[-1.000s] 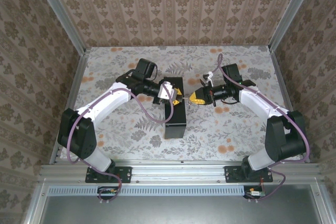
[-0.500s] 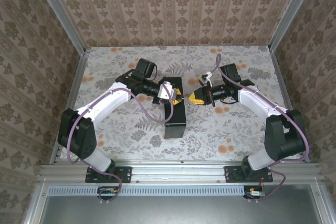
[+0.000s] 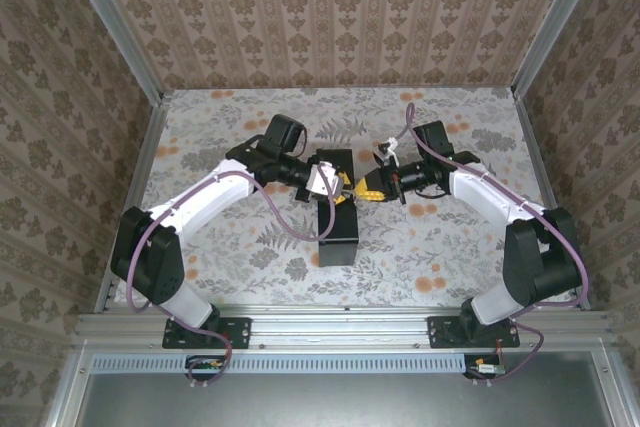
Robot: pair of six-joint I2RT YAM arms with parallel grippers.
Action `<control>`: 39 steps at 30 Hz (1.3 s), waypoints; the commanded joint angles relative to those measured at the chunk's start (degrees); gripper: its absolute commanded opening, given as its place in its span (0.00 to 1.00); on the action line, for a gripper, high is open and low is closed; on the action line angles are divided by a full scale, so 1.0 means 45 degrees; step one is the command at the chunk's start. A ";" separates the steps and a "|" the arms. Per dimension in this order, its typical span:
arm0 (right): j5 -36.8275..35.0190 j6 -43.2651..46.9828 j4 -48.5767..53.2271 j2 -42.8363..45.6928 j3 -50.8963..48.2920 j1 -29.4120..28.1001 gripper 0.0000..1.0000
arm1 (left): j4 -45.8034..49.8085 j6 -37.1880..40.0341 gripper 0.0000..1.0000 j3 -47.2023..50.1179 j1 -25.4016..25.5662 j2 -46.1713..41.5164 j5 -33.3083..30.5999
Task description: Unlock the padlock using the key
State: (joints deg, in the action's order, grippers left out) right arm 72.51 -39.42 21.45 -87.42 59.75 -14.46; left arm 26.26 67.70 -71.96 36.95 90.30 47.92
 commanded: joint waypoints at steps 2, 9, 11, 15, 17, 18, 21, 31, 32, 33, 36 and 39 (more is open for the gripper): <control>0.0427 0.0264 0.0491 0.0212 0.0177 0.0425 0.00 | -0.0836 0.0054 0.20 -0.0083 -0.0270 -0.0291 0.0434; 0.0189 0.0439 0.0891 0.0936 -0.0363 0.0852 0.00 | -0.0706 -0.0079 0.20 -0.0133 -0.0379 -0.0423 0.0414; 0.0154 0.0457 0.0891 0.0896 -0.0409 0.0855 0.00 | -0.0614 -0.0070 0.20 -0.0197 -0.0379 -0.0420 0.0422; 0.0151 0.0631 0.1011 0.0470 -0.0262 0.0856 0.00 | -0.0560 -0.0052 0.20 -0.0278 -0.0360 -0.0385 0.0415; 0.0152 0.0725 0.1049 0.0288 -0.0174 0.0840 0.00 | -0.0590 -0.0093 0.20 -0.0268 -0.0340 -0.0384 0.0361; 0.0155 0.0797 0.1130 0.0207 -0.0123 0.0835 0.00 | -0.0602 -0.0123 0.20 -0.0258 -0.0316 -0.0409 0.0344; 0.0173 0.0837 0.1131 0.0090 -0.0097 0.0845 0.00 | -0.0601 -0.0105 0.20 -0.0200 -0.0330 -0.0466 0.0317; 0.0145 0.0849 0.1023 -0.0147 0.0127 0.0638 0.00 | -0.0655 -0.0105 0.19 -0.0162 -0.0281 -0.0481 0.0434; 0.0155 0.0812 0.0967 -0.0125 0.0102 0.0645 0.00 | -0.0647 -0.0121 0.20 -0.0160 -0.0281 -0.0459 0.0443; 0.0146 0.0800 0.0927 -0.0125 0.0101 0.0626 0.00 | -0.0659 -0.0104 0.19 -0.0155 -0.0281 -0.0458 0.0480; 0.0107 0.0838 0.0977 -0.0159 0.0122 0.0606 0.00 | -0.0644 -0.0123 0.19 -0.0150 -0.0281 -0.0487 0.0540; 0.0103 0.0844 0.0986 -0.0164 0.0131 0.0579 0.00 | -0.0633 -0.0133 0.19 -0.0160 -0.0281 -0.0509 0.0529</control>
State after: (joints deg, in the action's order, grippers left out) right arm 72.47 -36.38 25.04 -87.53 58.78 -11.51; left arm 26.09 67.29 -71.96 35.55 90.28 47.51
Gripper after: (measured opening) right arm 0.038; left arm 0.270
